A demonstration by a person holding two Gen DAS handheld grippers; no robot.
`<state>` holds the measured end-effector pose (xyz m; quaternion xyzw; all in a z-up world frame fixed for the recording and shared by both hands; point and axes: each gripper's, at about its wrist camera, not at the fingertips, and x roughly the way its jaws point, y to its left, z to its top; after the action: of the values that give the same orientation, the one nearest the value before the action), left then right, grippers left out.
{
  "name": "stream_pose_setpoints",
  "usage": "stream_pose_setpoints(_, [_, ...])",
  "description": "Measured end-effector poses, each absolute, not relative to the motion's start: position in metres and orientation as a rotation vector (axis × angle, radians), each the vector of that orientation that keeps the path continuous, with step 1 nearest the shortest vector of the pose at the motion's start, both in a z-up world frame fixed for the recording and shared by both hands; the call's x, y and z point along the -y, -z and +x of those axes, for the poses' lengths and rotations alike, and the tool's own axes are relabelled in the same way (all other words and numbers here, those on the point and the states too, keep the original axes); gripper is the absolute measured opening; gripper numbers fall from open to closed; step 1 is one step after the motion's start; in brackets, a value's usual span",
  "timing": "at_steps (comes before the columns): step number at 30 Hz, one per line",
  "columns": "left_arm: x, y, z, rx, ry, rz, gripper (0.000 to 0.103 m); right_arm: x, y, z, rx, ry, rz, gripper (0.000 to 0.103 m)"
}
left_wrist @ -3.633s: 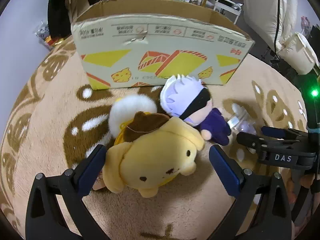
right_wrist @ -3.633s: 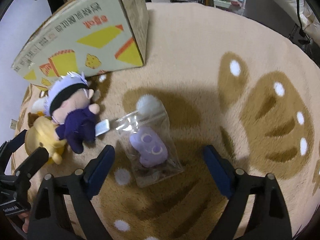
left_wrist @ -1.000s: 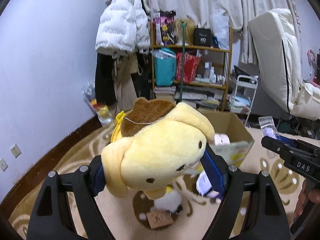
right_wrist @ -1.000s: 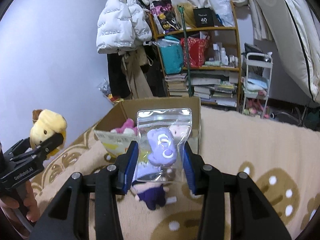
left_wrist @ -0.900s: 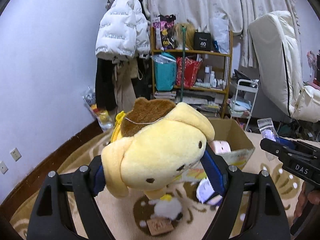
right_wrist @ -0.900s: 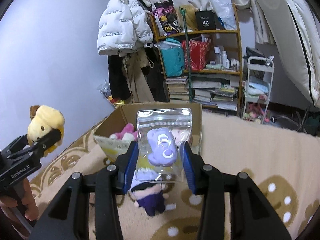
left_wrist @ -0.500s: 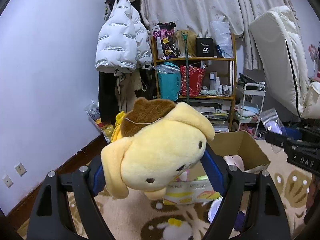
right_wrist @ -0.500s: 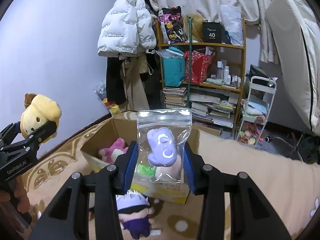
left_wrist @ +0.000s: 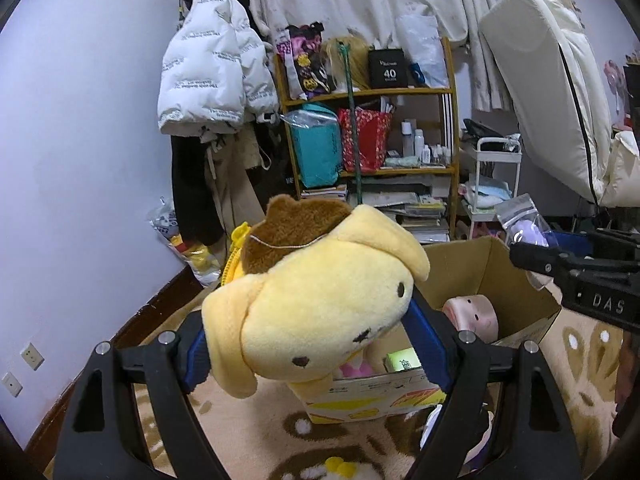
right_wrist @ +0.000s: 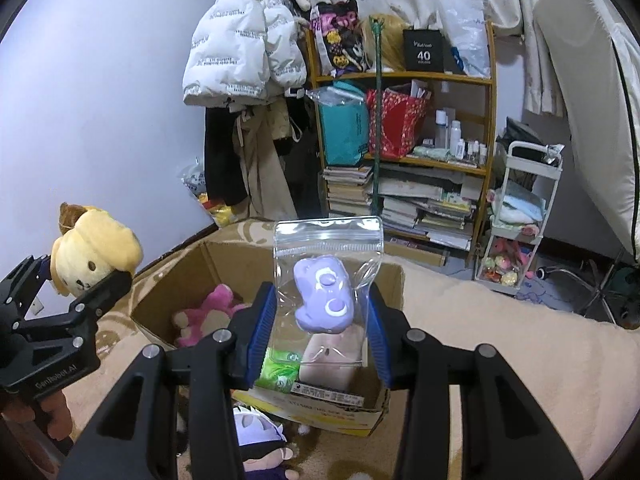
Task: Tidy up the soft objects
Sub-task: 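Lift both toys over the box and open both grippers to drop them, then move both tools back toward the white chick plush and white-haired doll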
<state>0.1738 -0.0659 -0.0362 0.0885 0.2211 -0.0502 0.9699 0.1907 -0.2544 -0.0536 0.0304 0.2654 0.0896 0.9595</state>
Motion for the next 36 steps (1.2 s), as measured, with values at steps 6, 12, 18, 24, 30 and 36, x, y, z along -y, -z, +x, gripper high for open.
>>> stream_pose_setpoints(6, [0.075, 0.048, 0.188, -0.498, 0.127, 0.188, 0.082, 0.251, 0.070, 0.200, -0.578, -0.188, 0.049, 0.047])
stream_pose_setpoints(12, [0.082, 0.058, 0.193, -0.530, 0.144, 0.195, 0.083, 0.253, 0.084, 0.202, -0.616, -0.191, 0.055, 0.047])
stream_pose_setpoints(18, [0.080, 0.057, 0.189, -0.519, 0.150, 0.178, 0.093, 0.254, 0.093, 0.201, -0.642, -0.185, 0.059, 0.048])
stream_pose_setpoints(24, [0.073, 0.053, 0.185, -0.525, 0.144, 0.171, 0.097, 0.256, 0.093, 0.197, -0.648, -0.179, 0.069, 0.065])
stream_pose_setpoints(30, [0.067, 0.044, 0.170, -0.555, 0.130, 0.174, 0.099, 0.254, 0.077, 0.183, -0.623, -0.162, 0.061, 0.094])
stream_pose_setpoints(36, [0.053, 0.028, 0.144, -0.552, 0.117, 0.111, 0.102, 0.249, 0.062, 0.165, -0.642, -0.167, 0.054, 0.103])
